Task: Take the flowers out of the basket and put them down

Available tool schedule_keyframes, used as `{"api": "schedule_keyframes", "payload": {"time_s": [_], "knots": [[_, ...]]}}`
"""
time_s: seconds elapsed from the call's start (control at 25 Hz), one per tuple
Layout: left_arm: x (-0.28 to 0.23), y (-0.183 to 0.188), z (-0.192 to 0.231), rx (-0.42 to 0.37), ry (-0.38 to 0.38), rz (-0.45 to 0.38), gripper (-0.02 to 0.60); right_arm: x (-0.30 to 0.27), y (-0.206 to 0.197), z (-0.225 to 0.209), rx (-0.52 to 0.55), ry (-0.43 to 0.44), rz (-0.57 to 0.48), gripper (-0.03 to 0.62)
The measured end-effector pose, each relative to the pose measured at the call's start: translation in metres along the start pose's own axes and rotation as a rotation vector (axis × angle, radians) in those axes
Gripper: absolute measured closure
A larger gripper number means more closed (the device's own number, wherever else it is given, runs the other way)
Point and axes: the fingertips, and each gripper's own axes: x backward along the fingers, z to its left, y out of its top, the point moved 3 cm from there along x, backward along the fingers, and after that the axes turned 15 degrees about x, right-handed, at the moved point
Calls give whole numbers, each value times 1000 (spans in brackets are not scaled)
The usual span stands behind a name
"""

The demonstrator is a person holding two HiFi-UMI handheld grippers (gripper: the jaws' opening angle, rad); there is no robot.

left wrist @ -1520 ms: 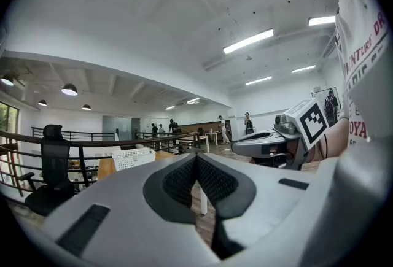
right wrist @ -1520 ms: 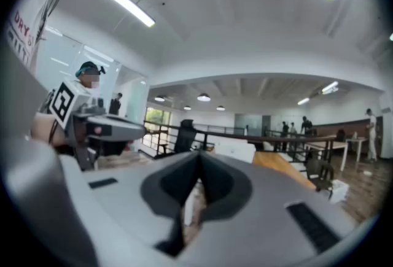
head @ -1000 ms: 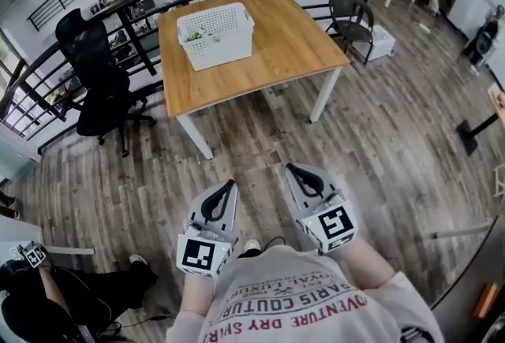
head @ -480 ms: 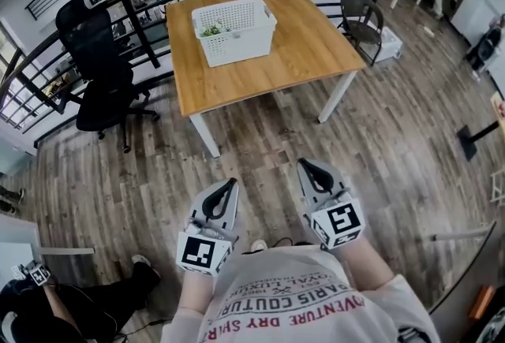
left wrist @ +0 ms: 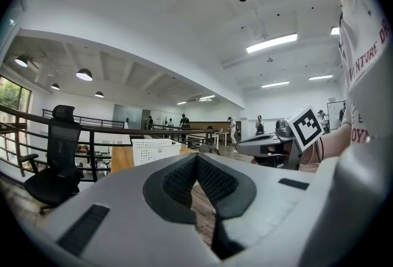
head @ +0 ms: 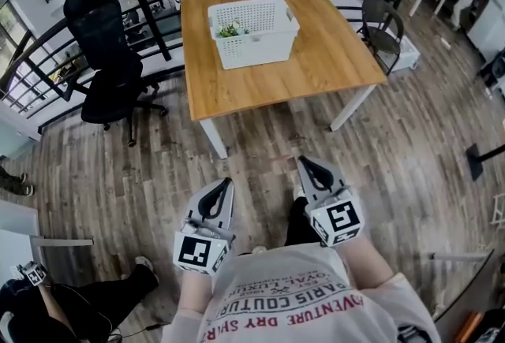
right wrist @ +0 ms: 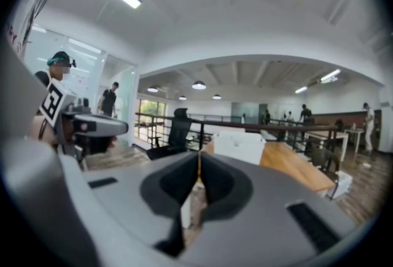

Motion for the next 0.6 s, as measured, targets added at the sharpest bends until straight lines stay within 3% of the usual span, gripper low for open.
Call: {"api": "schedule_keyframes", "payload": {"time_s": [0.24, 0.6], "knots": [[-73, 5, 22, 0, 95, -27, 566, -68, -22, -56, 6, 93, -36, 562], [-218, 38, 38, -14, 220, -106, 566, -161, -37, -183, 63, 225, -82, 562]]}}
